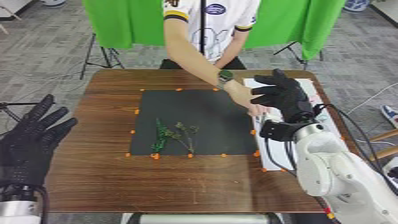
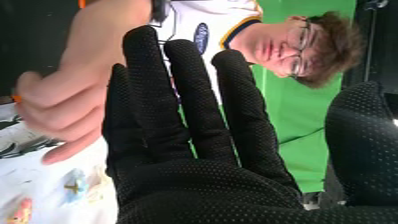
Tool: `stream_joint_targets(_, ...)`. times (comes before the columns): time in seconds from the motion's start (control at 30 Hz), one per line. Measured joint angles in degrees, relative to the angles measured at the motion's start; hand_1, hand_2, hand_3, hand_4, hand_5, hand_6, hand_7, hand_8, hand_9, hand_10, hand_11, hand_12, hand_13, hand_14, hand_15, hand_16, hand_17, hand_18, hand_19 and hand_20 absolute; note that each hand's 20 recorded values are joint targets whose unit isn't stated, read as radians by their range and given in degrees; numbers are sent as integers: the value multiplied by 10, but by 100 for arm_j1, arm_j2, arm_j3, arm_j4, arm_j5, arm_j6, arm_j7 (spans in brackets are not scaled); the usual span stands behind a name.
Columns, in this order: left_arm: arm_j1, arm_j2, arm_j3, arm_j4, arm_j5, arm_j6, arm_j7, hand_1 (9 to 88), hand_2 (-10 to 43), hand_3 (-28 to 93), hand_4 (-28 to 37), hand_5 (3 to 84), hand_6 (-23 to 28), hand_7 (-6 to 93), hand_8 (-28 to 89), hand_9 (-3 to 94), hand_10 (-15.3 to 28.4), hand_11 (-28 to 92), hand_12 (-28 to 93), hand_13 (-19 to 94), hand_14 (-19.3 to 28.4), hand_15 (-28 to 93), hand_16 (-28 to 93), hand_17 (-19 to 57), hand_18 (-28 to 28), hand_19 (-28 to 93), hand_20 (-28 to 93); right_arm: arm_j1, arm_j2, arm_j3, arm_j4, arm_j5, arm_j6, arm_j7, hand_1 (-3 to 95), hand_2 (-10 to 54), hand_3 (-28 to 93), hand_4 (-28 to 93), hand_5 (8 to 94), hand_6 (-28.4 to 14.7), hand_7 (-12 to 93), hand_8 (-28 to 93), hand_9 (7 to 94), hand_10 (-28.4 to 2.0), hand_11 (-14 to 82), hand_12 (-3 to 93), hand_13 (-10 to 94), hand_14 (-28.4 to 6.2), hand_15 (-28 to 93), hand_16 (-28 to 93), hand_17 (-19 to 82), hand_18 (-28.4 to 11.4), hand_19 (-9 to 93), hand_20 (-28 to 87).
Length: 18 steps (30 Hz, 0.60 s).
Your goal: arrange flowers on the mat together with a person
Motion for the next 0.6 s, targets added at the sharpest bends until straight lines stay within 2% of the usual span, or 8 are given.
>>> stream_joint_targets(0.17,-75,26,42,14,-5,7,-14,175,75,756,-283,309,38,91,-82,301,143,158,123,210,217,432,-39,-91,183,366,164,-17,-1,3,0,8,-5,-16,165,108,709,-254,568,-48,140,-118,596,-210,179,146,496,-226,498,103,115,-284,545,102)
stream_joint_targets(0.4,-276,-111,48,22,156,-10,-246,187,76,759,-282,309,41,98,-82,302,146,169,124,211,218,441,-40,-90,183,376,169,-55,-6,61,0,28,-56,-14,165,107,711,-255,569,-48,140,-118,598,-207,181,147,495,-225,501,103,114,-284,544,109)
stream_joint_targets(0.47,-343,-178,50,24,263,-43,-394,189,76,759,-281,309,41,98,-83,302,145,170,124,211,218,443,-41,-90,183,378,170,-58,-10,71,0,28,-91,-7,165,107,712,-255,569,-48,140,-118,597,-207,182,147,495,-224,501,103,113,-284,543,110)
stream_joint_targets(0.57,-499,-363,74,36,522,-123,-732,190,75,759,-281,309,41,98,-84,303,146,173,123,210,218,443,-42,-90,184,379,170,-68,-25,99,3,30,-173,10,164,106,713,-254,566,-47,138,-119,595,-208,180,146,492,-225,499,102,111,-284,541,111)
stream_joint_targets(0.6,-548,-421,92,43,567,-142,-797,191,76,760,-280,309,42,98,-84,303,146,173,123,210,218,443,-43,-90,183,379,170,-77,-32,115,3,31,-205,16,164,106,714,-254,565,-47,138,-119,594,-208,179,146,491,-225,498,102,111,-284,541,111)
